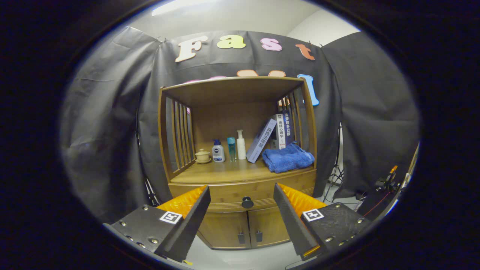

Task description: Pull open the drawer, take out the items inside it, and place them on the countertop above the cabinet.

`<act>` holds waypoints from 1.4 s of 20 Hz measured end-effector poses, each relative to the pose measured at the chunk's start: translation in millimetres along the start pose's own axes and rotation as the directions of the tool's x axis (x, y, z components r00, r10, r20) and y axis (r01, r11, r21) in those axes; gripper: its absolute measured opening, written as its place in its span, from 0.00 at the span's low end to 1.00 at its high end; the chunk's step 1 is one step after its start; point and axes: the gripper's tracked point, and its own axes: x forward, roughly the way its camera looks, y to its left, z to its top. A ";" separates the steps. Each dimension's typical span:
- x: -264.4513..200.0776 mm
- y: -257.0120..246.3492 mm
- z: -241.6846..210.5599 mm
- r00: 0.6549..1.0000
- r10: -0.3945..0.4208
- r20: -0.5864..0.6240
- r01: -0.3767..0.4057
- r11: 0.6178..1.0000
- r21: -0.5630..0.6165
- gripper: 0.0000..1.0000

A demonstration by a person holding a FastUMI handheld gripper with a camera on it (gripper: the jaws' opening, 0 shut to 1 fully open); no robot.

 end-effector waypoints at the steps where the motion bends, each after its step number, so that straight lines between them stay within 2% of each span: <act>1: 1.3 -1.0 0.1 1.000 -0.002 -0.001 0.002 1.000 -0.004 1.00; 6: 2.4 -5.3 5.1 1.000 -0.008 0.018 0.008 1.000 -0.017 1.00; 14: 31.8 -6.1 -3.0 0.999 0.007 0.041 -0.004 0.998 -0.056 1.00; 20: 88.4 -14.3 -43.3 1.000 0.009 -0.013 -0.009 0.999 -0.052 1.00; 23: 122.9 -17.5 -54.5 1.000 0.012 -0.002 -0.012 0.994 -0.109 1.00; 28: 174.3 -28.1 -100.2 0.993 -0.013 -0.117 0.000 0.994 -0.109 1.00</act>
